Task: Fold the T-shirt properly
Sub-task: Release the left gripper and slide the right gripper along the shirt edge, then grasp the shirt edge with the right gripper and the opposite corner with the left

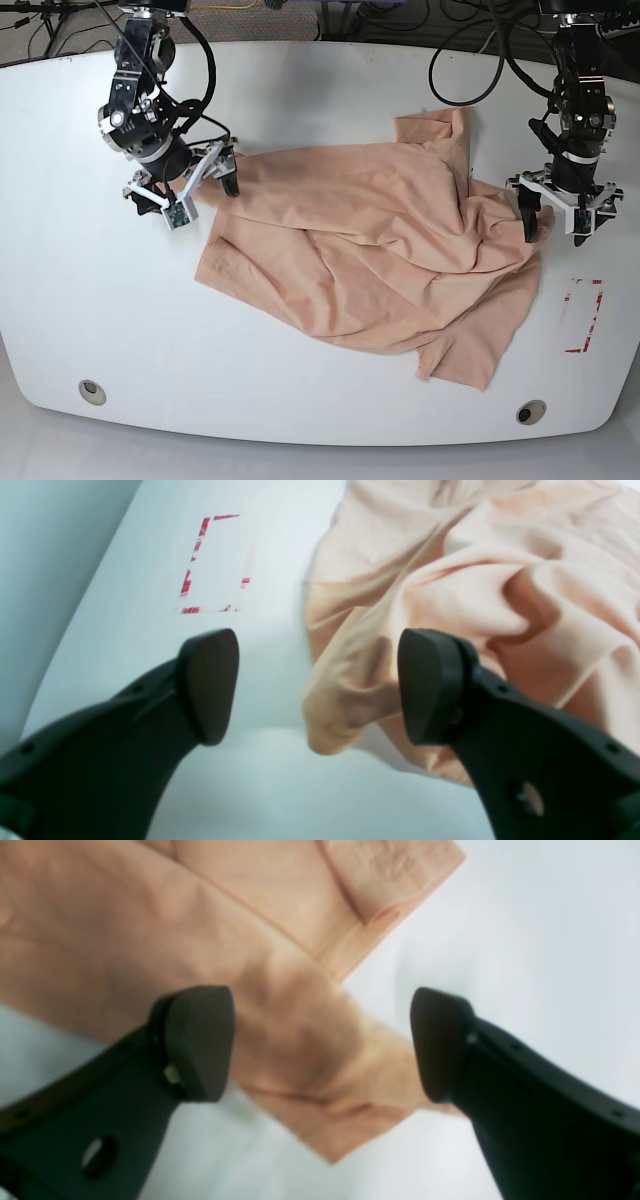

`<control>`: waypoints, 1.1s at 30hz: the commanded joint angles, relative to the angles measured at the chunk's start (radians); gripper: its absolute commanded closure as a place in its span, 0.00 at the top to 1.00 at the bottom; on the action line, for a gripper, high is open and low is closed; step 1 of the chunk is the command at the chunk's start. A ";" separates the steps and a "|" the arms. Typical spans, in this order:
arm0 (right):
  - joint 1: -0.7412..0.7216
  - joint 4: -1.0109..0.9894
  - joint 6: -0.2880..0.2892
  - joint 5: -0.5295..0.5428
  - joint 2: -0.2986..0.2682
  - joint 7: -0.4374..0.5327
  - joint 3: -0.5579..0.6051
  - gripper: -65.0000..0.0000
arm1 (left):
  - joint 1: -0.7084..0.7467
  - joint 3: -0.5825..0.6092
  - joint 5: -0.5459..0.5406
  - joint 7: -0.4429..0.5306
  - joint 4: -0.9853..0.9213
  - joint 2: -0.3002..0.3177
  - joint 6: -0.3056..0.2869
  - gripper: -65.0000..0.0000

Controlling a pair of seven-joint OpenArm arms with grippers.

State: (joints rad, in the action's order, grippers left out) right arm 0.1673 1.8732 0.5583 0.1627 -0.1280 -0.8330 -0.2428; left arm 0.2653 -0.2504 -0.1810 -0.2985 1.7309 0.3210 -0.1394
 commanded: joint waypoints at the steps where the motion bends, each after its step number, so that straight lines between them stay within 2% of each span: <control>1: -0.050 -0.024 0.001 0.013 -0.008 0.027 0.000 0.80 | -0.010 -0.007 -0.004 0.028 0.019 0.013 0.004 0.71; 9: -0.202 -0.197 0.001 0.013 -0.008 0.071 0.000 0.80 | -0.011 -0.007 -0.004 0.028 0.017 0.013 0.004 0.71; 17: -0.386 -0.479 0.001 0.011 -0.019 0.159 0.000 0.80 | -0.011 -0.005 -0.002 0.028 0.016 0.014 0.004 0.71; 25: -0.516 -0.726 0.001 0.011 -0.080 0.258 0.036 0.80 | -0.011 -0.005 -0.002 0.028 0.016 0.014 0.004 0.71; 33: -0.565 -0.898 0.001 0.011 -0.123 0.355 0.049 0.80 | -0.011 -0.005 -0.002 0.028 0.016 0.014 0.002 0.71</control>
State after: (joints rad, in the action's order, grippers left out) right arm -0.3702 0.9894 0.5541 0.1612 -0.2264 -0.5091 -0.1932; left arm 0.2634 -0.2497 -0.1806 -0.2981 1.7306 0.3222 -0.1390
